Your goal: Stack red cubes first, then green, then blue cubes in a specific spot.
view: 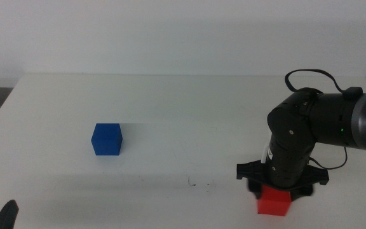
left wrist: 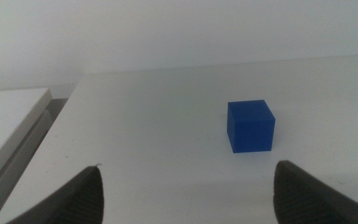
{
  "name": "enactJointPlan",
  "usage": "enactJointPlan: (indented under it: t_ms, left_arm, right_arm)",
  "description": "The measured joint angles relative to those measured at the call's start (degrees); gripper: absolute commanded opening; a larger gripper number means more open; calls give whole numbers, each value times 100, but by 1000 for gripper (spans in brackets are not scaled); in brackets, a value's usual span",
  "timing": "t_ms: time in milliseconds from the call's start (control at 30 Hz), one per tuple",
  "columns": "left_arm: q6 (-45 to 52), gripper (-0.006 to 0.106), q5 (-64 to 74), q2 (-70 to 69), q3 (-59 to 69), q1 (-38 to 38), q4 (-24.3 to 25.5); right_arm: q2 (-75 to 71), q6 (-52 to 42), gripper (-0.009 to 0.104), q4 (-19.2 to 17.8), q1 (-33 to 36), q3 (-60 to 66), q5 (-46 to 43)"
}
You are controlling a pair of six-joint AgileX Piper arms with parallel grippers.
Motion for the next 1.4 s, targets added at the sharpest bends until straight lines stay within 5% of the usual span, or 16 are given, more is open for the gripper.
enactJointPlan:
  t_ms: [67,100,267,700,1400]
  left_arm:
    - [0,94,0,0,0,0,0]
    - [0,94,0,0,0,0,0]
    - [0,94,0,0,0,0,0]
    - [0,94,0,0,0,0,0]
    - [0,94,-11,0,0,0,0]
  right_arm:
    - [-1,13,4,-15,0,0,0]
    - [-1,13,-2,-36,0,0,0]
    - [-1,45,0,-82,81,-277,466]
    - [1433,24,0,-278,913,-3370,1520]
    - [2192,69,0,-363,1114,-3630,1086]
